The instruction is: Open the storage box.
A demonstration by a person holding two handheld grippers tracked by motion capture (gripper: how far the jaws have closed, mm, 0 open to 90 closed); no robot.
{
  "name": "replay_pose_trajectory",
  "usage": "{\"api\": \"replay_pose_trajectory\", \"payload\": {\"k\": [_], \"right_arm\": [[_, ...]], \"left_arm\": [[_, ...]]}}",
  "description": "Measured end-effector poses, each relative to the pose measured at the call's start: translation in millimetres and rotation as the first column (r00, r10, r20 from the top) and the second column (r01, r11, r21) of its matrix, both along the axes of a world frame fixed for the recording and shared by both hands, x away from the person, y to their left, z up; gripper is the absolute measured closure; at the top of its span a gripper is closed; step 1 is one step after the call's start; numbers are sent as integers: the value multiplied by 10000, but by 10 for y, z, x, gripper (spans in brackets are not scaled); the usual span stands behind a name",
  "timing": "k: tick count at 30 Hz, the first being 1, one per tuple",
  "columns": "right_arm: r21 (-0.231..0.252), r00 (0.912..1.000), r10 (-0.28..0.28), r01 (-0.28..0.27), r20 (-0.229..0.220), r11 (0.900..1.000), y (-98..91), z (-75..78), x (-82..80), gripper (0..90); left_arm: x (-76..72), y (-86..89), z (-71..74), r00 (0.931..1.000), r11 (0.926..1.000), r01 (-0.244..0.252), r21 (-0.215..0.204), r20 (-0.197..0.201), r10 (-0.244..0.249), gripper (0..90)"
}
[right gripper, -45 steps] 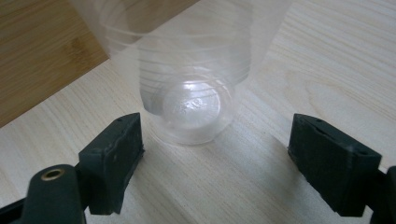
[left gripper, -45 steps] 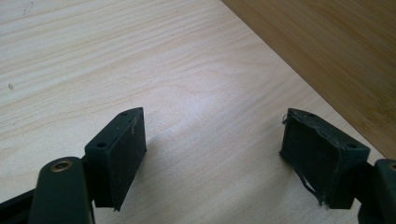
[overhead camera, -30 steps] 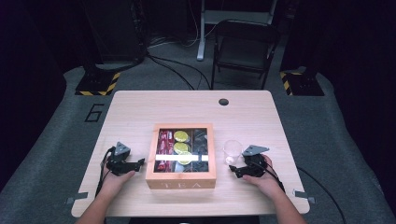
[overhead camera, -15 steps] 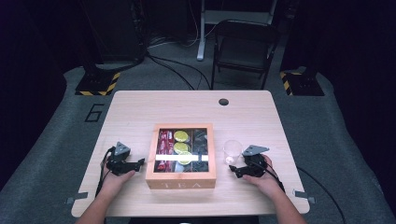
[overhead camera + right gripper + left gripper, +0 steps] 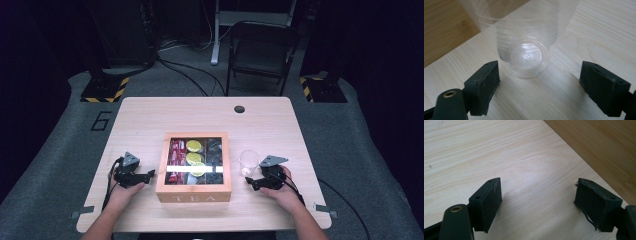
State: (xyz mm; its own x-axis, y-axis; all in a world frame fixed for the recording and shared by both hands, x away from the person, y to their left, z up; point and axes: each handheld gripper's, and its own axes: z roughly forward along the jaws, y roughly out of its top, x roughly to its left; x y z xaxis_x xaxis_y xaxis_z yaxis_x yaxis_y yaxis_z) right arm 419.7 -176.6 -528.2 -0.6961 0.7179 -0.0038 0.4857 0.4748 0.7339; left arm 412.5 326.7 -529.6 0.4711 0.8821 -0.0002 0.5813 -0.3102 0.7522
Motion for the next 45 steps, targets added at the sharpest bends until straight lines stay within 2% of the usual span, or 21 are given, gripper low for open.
{"api": "replay_pose_trajectory", "payload": {"k": [4, 6, 7, 8, 11, 13, 14, 17, 18, 19, 23, 25, 29, 32, 36, 37, 38, 39, 43, 45], "right_arm": [[81, 10000, -57, 57, -31, 10000, 8, -1, -1, 156], [75, 10000, -23, 24, -13, 10000, 5, -1, 3, 160], [23, 10000, -9, 9, -57, 10000, -1, 4, 5, 174], [105, 9999, -118, 118, -78, 9999, -6, 11, 6, 201], [-1, 9996, -130, 130, -241, 9999, -37, 39, 6, 241], [-234, 9986, -190, 178, -502, 9996, -26, 73, 3, 259], [-446, 9982, -33, 6, -603, 9990, -30, 95, 15, 277], [-505, 9966, -72, 31, -825, 9987, -27, 120, 19, 301], [-462, 9948, -44, -3, -1014, 9989, -38, 138, 13, 336], [-503, 9948, 39, -91, -1021, 9987, -47, 144, 18, 349], [-630, 9922, -34, -45, -1247, 9980, -68, 190, 29, 382], [-747, 9913, 39, -138, -1314, 9971, -76, 263, 50, 418], [-1066, 9936, 166, -285, -1115, 9939, -106, 411, 29, 441], [-1191, 9952, 322, -431, -919, 9919, -163, 494, -13, 446], [-609, 9958, 229, -283, -885, 9977, -199, 597, -69, 454], [-520, 9960, 313, -357, -837, 9980, -198, 625, -69, 457], [-520, 9960, 313, -357, -837, 9980, -198, 625, -69, 457], [-539, 9946, 336, -390, -986, 9978, -194, 669, -82, 466], [-368, 9966, 480, -505, -668, 9980, -159, 816, -198, 482], [-289, 9969, 475, -493, -626, 9984, -146, 864, -273, 481]], "left_arm": [[-1, 4, 7, 10000, 10000, 47, 24, -56, -47, 217], [1, 3, 14, 10000, 10000, 45, 45, -74, -45, 245], [0, 8, 35, 9997, 9999, 142, 83, -222, -140, 245], [-5, 9, 44, 9995, 9998, 160, 118, -282, -157, 287], [-25, 20, 71, 9989, 9991, 321, 291, -365, -310, 321], [-45, 40, 113, 9992, 9994, 300, 144, -267, -296, 334], [-52, 49, 130, 9995, 9997, 237, 3, -226, -236, 339], [-64, 67, 167, 9996, 9996, 190, -190, -190, -194, 356], [-85, 73, 200, 9997, 9991, 100, -403, -210, -109, 365], [-99, 75, 218, 9995, 9989, 133, -459, -272, -146, 376], [-158, 69, 251, 9987, 9984, 267, -506, -416, -288, 402], [-230, 63, 285, 9981, 9979, 408, -494, -450, -430, 423], [-324, 62, 375, 9980, 9954, 545, -791, -261, -567, 423], [-372, 56, 461, 9979, 9950, 604, -792, -165, -619, 421], [-390, 35, 547, 9979, 9945, 603, -857, -184, -620, 396], [-390, 28, 625, 9974, 9943, 691, -807, -167, -707, 396], [-390, 28, 625, 9974, 9943, 691, -807, -167, -707, 396], [-391, 20, 687, 9972, 9940, 729, -814, -107, -740, 396], [-434, -4, 903, 9957, 9903, 918, -1048, 225, -899, 379], [-475, -23, 998, 9944, 9889, 1053, -1051, 215, -1037, 363]]}}
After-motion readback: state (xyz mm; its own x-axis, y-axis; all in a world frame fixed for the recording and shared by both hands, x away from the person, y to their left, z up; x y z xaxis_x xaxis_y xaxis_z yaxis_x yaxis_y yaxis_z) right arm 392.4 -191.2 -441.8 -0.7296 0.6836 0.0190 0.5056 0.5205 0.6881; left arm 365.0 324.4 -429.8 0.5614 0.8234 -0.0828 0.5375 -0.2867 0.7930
